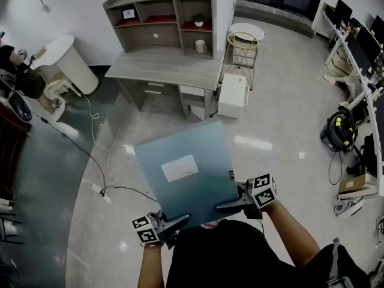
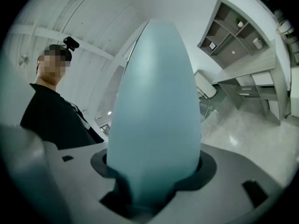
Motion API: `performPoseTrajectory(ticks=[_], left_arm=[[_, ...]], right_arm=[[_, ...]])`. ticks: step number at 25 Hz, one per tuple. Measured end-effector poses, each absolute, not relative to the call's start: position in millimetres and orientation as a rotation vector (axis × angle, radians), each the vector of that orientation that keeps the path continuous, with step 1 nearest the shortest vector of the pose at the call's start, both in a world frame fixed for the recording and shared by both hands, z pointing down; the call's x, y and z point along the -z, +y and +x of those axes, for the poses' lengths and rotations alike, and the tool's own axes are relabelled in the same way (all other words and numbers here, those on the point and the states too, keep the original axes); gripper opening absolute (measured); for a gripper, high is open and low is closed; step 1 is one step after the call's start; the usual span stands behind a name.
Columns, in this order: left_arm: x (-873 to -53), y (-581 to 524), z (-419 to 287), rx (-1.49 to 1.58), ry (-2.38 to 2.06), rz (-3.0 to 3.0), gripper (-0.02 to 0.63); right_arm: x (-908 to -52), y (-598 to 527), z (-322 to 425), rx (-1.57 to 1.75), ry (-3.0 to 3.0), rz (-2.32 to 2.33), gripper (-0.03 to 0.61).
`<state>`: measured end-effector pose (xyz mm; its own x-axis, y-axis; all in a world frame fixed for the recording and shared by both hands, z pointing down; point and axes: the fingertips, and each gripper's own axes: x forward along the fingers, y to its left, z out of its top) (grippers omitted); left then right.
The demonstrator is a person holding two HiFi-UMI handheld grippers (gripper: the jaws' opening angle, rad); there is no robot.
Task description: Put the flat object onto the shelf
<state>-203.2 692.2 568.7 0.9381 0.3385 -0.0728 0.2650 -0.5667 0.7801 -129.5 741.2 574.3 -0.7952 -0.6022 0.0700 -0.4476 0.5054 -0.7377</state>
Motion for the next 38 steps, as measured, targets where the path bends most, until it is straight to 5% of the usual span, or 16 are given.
performPoseTrajectory(ticks=[19,38], left_arm=[[-595,662,-195,-0.034,0.19,2.172,0.302],[-597,339,-336,0.196,-0.052,2.181,0.302]], right_arm=[[-601,697,-114,1.31,2.562,-0.652,0.293],[-600,351,-246,1.412,2.783,-0.413,0.293]])
